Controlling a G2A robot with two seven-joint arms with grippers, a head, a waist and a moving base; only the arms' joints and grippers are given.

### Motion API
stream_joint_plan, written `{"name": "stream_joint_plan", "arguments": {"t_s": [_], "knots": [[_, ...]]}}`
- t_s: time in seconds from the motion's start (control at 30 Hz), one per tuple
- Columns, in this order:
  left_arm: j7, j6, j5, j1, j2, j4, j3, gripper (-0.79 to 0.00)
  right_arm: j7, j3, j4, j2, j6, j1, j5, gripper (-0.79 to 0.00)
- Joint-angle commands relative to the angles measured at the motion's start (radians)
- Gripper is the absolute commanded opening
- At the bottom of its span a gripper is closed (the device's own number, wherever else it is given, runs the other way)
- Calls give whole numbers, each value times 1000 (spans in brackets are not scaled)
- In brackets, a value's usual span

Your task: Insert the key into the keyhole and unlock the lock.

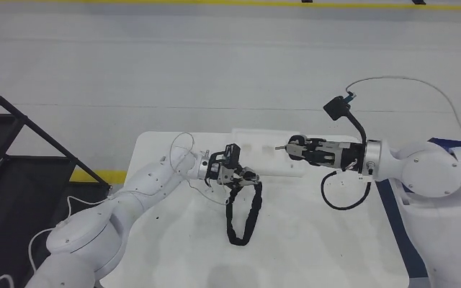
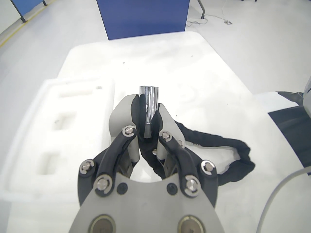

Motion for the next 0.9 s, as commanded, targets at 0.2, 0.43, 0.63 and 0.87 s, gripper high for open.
{"name": "stream_joint_plan", "arguments": {"t_s": [0.2, 0.43, 0.63, 0.87], "knots": [[-22, -5, -66, 29, 81, -192, -90, -785, 37, -52, -14, 5, 113, 19, -36, -785], [-67, 3, -90, 94, 151, -367, -199, -785, 9, -52, -29, 9, 198, 11, -19, -785], [-84, 60, -73, 159, 192, -494, -290, -785, 19, -40, -95, 15, 250, 4, 16, -785], [-86, 136, -44, 223, 216, -580, -361, -785, 20, -34, -157, 23, 288, 1, 14, -785]]}}
